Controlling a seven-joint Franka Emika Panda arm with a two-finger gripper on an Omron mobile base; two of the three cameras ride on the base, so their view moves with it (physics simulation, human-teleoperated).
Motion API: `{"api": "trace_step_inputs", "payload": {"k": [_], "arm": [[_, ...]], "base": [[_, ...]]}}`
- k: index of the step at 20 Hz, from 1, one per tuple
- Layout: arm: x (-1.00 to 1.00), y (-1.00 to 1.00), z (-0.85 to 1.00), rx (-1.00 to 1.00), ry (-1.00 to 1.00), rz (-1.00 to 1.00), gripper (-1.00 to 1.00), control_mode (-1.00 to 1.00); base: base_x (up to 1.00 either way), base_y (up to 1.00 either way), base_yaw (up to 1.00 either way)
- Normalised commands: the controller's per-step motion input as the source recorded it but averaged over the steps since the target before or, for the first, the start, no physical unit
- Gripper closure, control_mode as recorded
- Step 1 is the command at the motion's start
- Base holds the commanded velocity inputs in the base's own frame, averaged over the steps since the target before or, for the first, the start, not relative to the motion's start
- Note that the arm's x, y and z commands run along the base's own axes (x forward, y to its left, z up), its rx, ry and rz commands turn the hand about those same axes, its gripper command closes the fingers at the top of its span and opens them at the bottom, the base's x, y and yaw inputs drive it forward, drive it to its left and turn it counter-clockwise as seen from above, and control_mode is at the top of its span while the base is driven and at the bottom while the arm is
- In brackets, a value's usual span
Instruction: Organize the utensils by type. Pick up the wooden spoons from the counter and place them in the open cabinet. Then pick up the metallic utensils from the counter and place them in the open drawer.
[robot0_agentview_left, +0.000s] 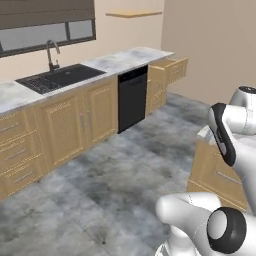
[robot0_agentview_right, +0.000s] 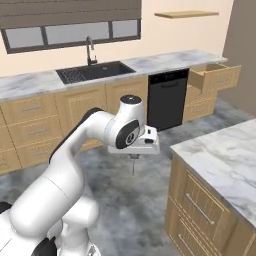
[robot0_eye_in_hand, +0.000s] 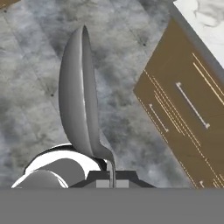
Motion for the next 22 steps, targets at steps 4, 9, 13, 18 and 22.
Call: {"api": "trace_step_inputs", "payload": {"k": [4, 9, 13, 18, 22], "arm": [[0.0, 0.0, 0.0, 0.0, 0.0, 0.0, 1.0, 1.0], [0.0, 0.0, 0.0, 0.0, 0.0, 0.0, 1.0, 1.0], [0.0, 0.0, 0.0, 0.0, 0.0, 0.0, 1.0, 1.0], [0.0, 0.0, 0.0, 0.0, 0.0, 0.0, 1.0, 1.0], [0.0, 0.0, 0.0, 0.0, 0.0, 0.0, 1.0, 1.0]], "base": [[1.0, 0.47, -0.15], [1.0, 0.47, -0.23], [1.0, 0.41, -0.24], [0.97, 0.2, -0.31], [0.92, 0.06, -0.33]]}}
